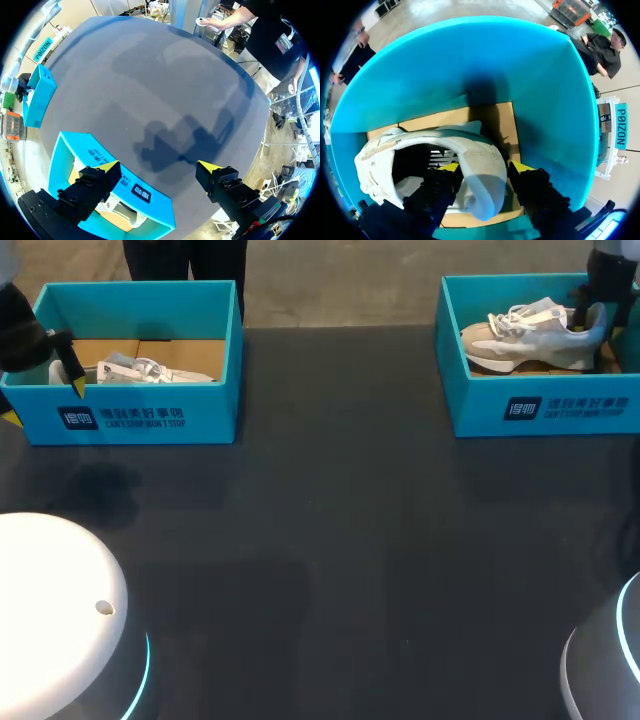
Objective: Take the shoe out of the shoebox, open the shoe tongue, remove and reinsert the insole, then place the shoe into the shoebox
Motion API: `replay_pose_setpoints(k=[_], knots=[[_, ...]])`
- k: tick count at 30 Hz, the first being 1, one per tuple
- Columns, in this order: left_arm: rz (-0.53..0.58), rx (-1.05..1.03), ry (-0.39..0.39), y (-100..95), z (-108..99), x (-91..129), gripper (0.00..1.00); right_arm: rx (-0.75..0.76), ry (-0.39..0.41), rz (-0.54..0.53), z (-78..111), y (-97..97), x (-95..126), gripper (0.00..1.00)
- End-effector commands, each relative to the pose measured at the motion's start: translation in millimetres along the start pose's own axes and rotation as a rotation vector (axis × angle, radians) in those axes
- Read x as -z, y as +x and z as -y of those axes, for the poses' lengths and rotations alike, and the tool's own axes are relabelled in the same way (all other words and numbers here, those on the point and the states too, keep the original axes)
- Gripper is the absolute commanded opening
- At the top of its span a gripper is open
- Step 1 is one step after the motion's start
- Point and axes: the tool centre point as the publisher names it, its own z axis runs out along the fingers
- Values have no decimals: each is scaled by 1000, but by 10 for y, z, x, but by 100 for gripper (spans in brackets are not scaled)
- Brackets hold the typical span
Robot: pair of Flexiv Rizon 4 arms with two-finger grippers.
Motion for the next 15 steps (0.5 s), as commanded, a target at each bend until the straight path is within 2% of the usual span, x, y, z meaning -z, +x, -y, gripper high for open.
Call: replay_pose_setpoints(k=[1, 3, 6, 8, 9, 15], knots=[[1, -1, -3, 8, 7, -1, 100, -5, 57, 3, -108, 13, -40, 48], [1, -1, -3, 8, 7, -1, 100, -3, 64, 6, -105, 15, -51, 46], [1, -1, -3, 8, 7, -1, 100, -3, 77, 13, -101, 18, -59, 33], [1, -1, -3, 8, 7, -1, 100, -16, 90, 11, -80, 19, -82, 18], [1, -1, -3, 8, 7, -1, 100, -19, 92, 10, -72, 18, -89, 2], [1, -1, -3, 8, 7, -1, 100, -29, 95, 13, -13, -11, -94, 0]])
